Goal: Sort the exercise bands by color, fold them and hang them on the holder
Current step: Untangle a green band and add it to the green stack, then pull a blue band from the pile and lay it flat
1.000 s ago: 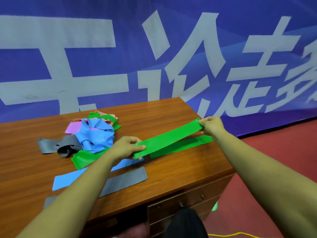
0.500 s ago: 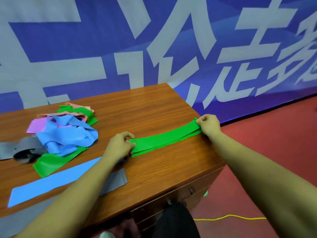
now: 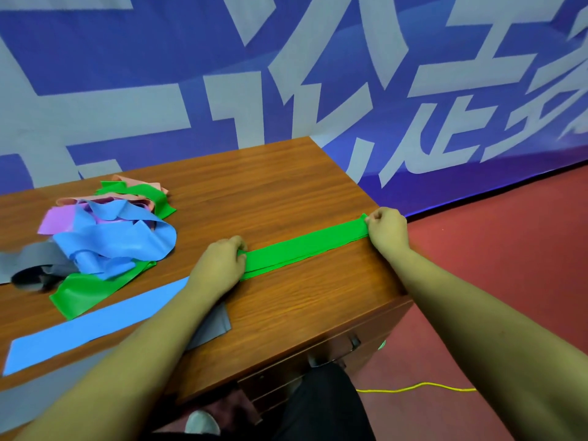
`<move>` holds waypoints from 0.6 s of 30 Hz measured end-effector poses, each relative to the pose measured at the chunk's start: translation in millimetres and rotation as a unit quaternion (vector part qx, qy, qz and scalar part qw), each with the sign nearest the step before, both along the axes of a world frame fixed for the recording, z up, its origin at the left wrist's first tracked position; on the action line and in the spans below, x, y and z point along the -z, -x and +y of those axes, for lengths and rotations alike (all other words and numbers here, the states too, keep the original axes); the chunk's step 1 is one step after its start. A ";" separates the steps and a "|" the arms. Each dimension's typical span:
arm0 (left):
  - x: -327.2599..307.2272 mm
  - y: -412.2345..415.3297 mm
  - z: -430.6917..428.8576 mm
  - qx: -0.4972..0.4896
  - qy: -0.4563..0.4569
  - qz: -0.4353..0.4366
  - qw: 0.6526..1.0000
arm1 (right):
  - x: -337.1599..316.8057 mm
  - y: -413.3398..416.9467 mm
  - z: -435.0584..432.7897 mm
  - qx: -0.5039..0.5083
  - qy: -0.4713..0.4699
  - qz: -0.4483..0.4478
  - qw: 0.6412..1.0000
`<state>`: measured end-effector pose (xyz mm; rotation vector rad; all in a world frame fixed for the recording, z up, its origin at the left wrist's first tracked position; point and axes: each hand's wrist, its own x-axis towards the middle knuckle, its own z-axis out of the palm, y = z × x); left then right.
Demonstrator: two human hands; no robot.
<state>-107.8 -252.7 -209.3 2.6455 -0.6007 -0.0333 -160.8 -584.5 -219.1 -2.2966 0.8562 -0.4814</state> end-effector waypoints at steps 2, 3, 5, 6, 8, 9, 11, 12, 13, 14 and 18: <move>5.1 1.8 2.7 0.018 -0.018 -0.023 0.999 | 2.3 0.9 1.8 0.002 0.018 0.007 1.000; 7.3 3.0 3.8 0.021 -0.022 -0.039 0.999 | 1.8 2.0 2.9 0.006 0.022 0.009 1.000; 8.4 6.3 5.7 0.012 -0.029 -0.074 0.997 | -0.8 4.2 4.6 0.006 0.038 0.022 0.999; 7.8 6.8 7.4 0.003 -0.030 -0.085 0.996 | -3.0 5.6 5.7 0.005 0.056 0.032 0.998; 2.8 5.9 13.5 -0.017 -0.023 -0.088 0.996 | -12.3 7.1 13.4 0.004 0.097 0.044 0.994; -0.4 3.4 18.7 -0.027 -0.015 -0.089 0.996 | -19.3 6.0 21.0 -0.007 0.112 0.042 0.993; -7.5 -3.0 33.5 -0.046 0.005 -0.102 0.994 | -32.3 0.0 43.2 -0.065 0.128 0.031 0.989; -11.0 -6.6 45.0 -0.059 0.014 -0.111 0.992 | -38.2 -5.7 59.2 -0.103 0.129 0.026 0.986; -13.4 -10.3 55.9 -0.071 0.017 -0.120 0.990 | -43.2 -11.0 75.1 -0.136 0.127 0.022 0.982; -15.6 -13.8 66.8 -0.082 0.015 -0.129 0.988 | -47.3 -16.4 91.9 -0.164 0.119 0.019 0.979; -28.5 -24.9 120.3 -0.137 -0.007 -0.160 0.978 | -58.0 -43.2 175.0 -0.272 0.076 0.000 0.959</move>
